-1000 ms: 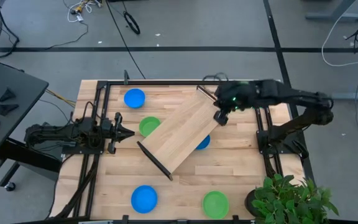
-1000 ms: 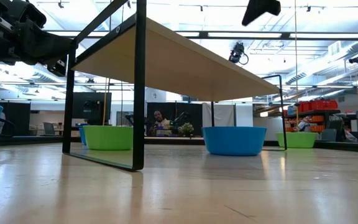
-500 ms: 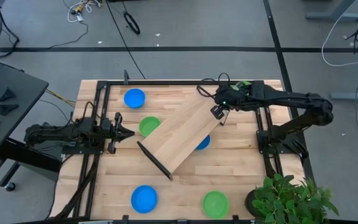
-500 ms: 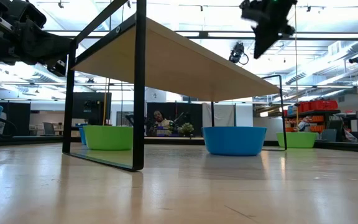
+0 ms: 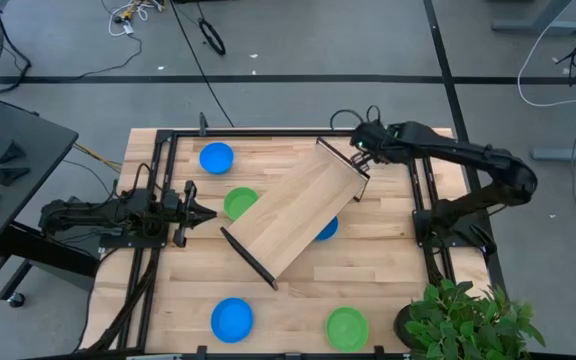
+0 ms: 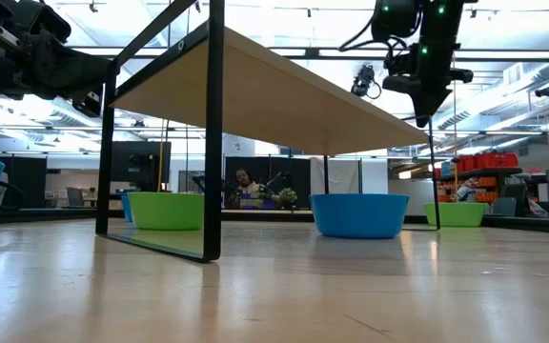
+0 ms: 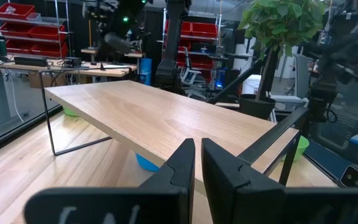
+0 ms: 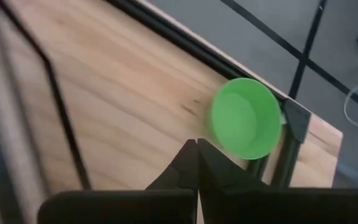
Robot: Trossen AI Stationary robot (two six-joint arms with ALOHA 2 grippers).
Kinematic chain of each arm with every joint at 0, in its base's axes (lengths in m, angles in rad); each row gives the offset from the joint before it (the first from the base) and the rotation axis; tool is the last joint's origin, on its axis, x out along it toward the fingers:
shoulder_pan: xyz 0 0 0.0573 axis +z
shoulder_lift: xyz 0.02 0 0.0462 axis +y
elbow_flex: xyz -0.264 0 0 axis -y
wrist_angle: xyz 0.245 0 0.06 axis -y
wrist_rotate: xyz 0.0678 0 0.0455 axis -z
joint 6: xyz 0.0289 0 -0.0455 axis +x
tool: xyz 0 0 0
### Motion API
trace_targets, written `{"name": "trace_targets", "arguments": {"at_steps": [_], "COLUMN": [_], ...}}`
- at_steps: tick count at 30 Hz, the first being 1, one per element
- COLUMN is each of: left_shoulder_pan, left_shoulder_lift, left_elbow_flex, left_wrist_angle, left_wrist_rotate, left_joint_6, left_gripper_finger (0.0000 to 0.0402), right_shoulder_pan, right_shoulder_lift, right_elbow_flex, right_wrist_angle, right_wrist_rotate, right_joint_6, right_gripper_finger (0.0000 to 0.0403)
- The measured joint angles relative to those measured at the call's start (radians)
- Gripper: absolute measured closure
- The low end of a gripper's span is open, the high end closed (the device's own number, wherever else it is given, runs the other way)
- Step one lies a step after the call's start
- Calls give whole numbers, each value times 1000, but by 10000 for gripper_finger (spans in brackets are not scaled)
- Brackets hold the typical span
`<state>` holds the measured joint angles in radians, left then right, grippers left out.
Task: Pick & Place Mini bowls
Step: Put the top green bowl on the shelf
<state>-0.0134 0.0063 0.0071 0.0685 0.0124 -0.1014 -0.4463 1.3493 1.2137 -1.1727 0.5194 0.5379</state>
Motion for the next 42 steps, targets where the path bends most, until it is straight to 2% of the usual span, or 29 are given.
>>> {"name": "trace_targets", "arguments": {"at_steps": [9, 21, 31, 42], "left_shoulder_pan": [0, 0, 0, 0], "left_shoulder_lift": [0, 0, 0, 0], "left_elbow_flex": [0, 0, 0, 0], "left_wrist_angle": [0, 0, 0, 0], "left_wrist_rotate": [0, 0, 0, 0], "left_joint_6": [0, 0, 0, 0], "left_gripper_finger": [369, 369, 369, 369], "right_shoulder_pan": [-114, -83, -117, -118], "right_shoulder_lift": [0, -5, -27, -99], "right_elbow_flex": [0, -166, -182, -183], "right_wrist_angle": [-33, 83, 168, 184], "right_wrist_rotate": [-30, -79, -32, -45], "right_joint_6": [32, 117, 105, 105], "right_gripper_finger": [403, 403, 403, 403]}}
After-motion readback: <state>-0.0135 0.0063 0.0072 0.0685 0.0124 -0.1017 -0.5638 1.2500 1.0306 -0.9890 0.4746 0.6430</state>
